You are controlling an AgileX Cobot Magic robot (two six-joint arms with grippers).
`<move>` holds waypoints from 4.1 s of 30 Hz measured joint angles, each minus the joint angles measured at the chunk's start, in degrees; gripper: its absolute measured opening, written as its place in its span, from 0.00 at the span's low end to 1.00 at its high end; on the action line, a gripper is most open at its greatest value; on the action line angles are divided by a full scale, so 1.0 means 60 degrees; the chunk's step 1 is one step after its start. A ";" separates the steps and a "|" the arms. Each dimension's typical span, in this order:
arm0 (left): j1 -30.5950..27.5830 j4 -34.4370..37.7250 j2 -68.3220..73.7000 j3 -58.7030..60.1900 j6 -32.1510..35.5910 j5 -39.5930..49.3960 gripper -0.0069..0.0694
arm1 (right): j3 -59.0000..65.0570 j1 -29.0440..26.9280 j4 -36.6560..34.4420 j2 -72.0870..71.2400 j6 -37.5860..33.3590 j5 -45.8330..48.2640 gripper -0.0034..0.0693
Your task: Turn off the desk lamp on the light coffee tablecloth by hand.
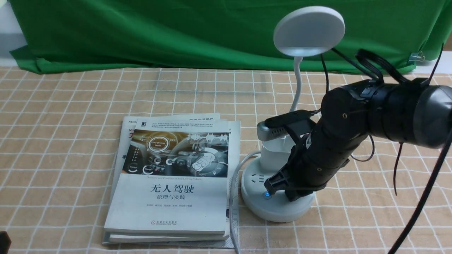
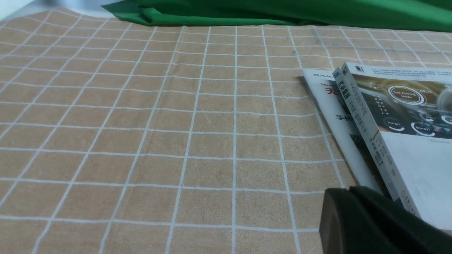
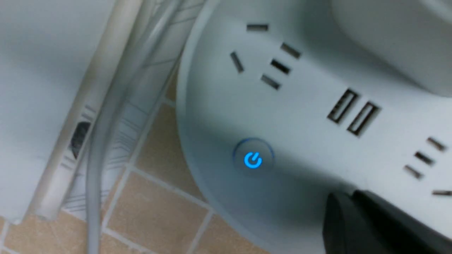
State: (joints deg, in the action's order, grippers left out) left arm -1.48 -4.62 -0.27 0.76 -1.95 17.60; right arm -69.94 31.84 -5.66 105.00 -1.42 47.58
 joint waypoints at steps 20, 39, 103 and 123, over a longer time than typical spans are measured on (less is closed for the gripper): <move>0.0000 0.0000 0.0000 0.0000 0.0000 0.0000 0.10 | -0.0091 -0.0007 0.0051 0.0370 -0.0188 -0.0348 0.10; 0.0000 0.0000 0.0000 0.0000 0.0000 0.0000 0.10 | 0.0044 0.0088 0.0034 -0.0403 -0.0188 -0.0185 0.10; 0.0000 -0.0049 0.0000 0.0000 0.0000 0.0000 0.10 | 1.0475 -0.4293 0.0879 -1.5763 0.1020 -0.5134 0.11; 0.0000 -0.0071 0.0000 0.0000 0.0000 -0.0001 0.10 | 1.1711 -0.4952 0.1444 -1.7488 0.0237 -0.5584 0.12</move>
State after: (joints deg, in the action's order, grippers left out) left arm -1.48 -5.05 -0.27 0.76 -1.95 17.59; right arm 0.33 2.13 3.01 0.07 0.00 14.08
